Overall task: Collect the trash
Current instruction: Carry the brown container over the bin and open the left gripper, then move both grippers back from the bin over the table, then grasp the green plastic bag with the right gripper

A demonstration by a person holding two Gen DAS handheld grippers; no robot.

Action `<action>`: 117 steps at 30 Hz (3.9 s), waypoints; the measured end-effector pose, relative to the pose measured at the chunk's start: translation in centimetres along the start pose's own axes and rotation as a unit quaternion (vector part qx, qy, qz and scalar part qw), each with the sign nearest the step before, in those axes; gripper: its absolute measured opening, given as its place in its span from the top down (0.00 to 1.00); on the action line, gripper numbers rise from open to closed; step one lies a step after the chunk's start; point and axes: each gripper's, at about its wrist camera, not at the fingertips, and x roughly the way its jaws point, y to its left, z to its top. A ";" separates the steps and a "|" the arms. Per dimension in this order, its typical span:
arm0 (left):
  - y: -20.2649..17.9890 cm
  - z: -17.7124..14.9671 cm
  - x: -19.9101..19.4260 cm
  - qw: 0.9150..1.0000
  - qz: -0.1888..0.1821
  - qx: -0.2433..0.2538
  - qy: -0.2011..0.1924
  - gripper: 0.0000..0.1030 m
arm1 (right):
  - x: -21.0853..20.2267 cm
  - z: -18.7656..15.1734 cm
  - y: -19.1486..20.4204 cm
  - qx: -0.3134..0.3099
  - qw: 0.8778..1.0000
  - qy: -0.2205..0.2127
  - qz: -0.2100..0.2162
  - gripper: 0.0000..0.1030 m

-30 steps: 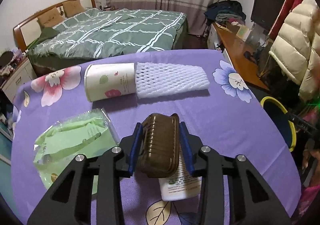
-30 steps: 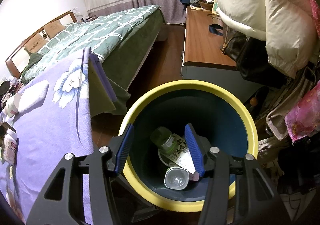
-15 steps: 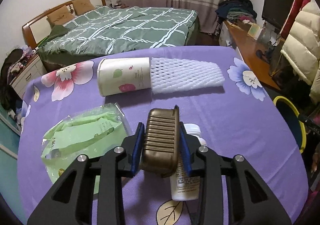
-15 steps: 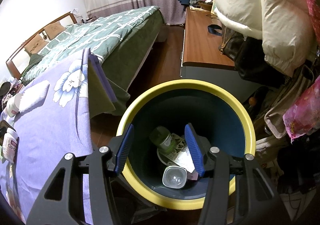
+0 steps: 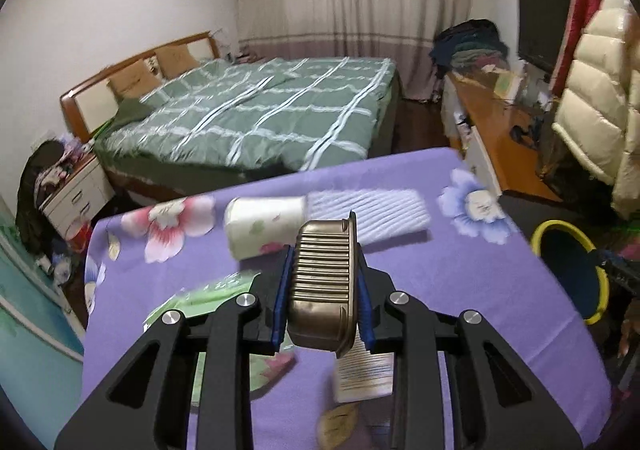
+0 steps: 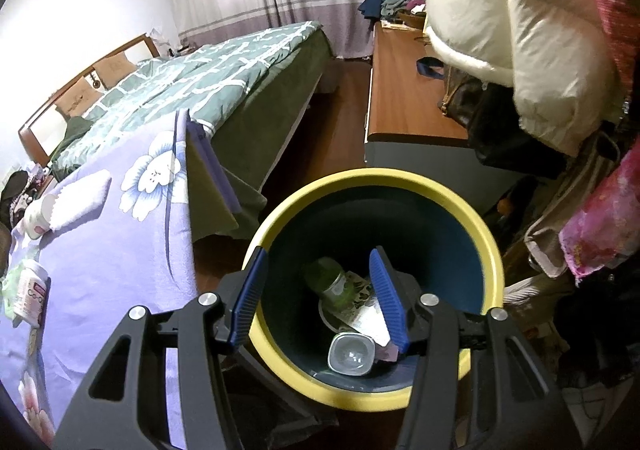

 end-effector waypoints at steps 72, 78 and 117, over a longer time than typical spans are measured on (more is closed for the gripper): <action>8.8 -9.2 -12.4 0.987 0.046 -0.147 -0.037 0.05 | -5.6 -3.4 17.9 -0.166 0.975 -0.013 0.148 0.45; 15.0 -10.6 -11.9 0.981 0.075 -0.177 -0.036 0.05 | -5.5 -4.7 25.6 -0.205 0.960 0.004 0.193 0.45; 20.9 -11.7 -10.3 0.971 0.101 -0.213 -0.041 0.05 | 5.3 -6.0 45.5 -0.301 0.931 0.118 0.171 0.88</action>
